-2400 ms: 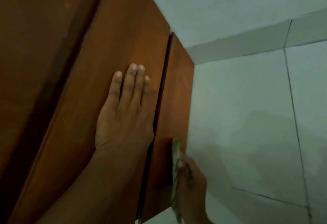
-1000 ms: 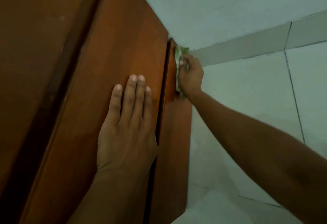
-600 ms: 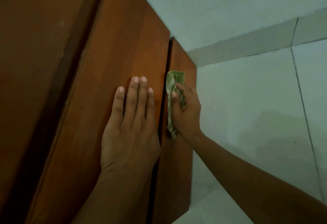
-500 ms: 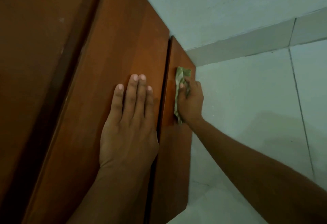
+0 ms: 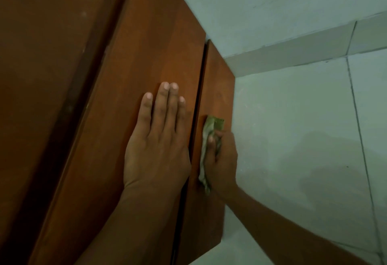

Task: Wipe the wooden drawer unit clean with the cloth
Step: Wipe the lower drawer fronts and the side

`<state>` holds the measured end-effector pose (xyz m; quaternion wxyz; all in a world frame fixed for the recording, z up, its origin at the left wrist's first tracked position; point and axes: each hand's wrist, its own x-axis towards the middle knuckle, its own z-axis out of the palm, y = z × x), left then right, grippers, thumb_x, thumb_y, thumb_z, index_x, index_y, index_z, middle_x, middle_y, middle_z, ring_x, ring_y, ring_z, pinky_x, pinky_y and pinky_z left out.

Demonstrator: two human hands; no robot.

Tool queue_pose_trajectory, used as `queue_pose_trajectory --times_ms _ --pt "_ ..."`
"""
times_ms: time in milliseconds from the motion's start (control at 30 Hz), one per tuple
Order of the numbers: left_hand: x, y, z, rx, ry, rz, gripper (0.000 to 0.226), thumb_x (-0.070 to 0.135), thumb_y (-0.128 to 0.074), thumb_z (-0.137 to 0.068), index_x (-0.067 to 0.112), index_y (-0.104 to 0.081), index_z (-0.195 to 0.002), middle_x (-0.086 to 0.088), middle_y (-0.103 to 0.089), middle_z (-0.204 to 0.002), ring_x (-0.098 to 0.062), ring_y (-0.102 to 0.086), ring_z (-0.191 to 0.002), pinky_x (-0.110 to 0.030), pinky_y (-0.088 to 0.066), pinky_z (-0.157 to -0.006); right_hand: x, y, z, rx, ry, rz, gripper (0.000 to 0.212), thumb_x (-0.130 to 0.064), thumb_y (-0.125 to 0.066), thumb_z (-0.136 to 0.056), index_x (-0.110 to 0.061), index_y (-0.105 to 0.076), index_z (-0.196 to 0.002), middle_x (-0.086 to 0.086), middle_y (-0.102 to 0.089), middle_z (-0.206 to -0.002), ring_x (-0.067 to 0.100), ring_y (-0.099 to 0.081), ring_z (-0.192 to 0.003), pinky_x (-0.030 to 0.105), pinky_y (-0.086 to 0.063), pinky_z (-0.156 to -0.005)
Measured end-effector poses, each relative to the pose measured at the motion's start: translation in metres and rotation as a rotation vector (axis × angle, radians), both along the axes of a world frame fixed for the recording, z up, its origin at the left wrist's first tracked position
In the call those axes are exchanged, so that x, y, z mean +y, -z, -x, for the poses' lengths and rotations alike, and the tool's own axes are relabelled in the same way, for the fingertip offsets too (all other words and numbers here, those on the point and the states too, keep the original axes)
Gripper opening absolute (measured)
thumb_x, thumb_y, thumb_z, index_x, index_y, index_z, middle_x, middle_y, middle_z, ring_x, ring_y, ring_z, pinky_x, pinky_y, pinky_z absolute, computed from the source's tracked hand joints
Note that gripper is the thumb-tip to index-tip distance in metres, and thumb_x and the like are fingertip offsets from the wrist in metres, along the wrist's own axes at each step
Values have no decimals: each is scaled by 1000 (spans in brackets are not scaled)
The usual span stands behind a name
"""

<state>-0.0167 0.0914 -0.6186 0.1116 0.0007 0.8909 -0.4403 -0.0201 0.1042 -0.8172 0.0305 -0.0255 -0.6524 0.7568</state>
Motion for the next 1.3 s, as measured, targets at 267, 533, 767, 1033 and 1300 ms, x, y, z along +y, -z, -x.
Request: queue_pose_trajectory --times_ms 267,533,767,1033,1300 --pt "2 -2 3 -34 -23 -3 80 31 26 -77 -3 29 -149 -30 38 -155 -42 34 -146 -55 28 -112 3 28 123 -475 -13 -56 14 -16 -43 -103 -15 -57 -101 6 -63 -102 25 -63 -100 36 -51 -92" --pt "0 -1 2 18 -2 -28 74 31 18 -87 -2 23 -152 -29 32 -158 -41 30 -148 -55 26 -116 -18 1 44 95 -82 0 46 -32 -30 -107 -20 -36 -152 0 -39 -157 16 -33 -148 40 -31 -121" --pt "1 0 3 -47 -5 3 76 32 22 -80 -5 32 -146 -31 41 -152 -43 36 -144 -55 32 -110 -16 12 100 16 -127 69 49 -21 -33 -109 -17 -26 -157 -2 -22 -164 14 -14 -155 36 -15 -127" --pt "1 0 4 -46 -21 -20 78 33 25 -80 -5 30 -148 -30 39 -153 -42 35 -145 -55 30 -112 -8 13 159 -342 3 -18 38 -20 -38 -107 -17 -55 -141 8 -62 -138 23 -58 -124 17 -37 -97" --pt "0 1 3 -11 4 -13 76 32 20 -83 -4 29 -148 -30 39 -153 -42 35 -145 -56 30 -112 14 3 51 -59 41 7 27 -14 -50 -103 -9 -68 -123 6 -72 -116 14 -68 -103 7 -46 -85"
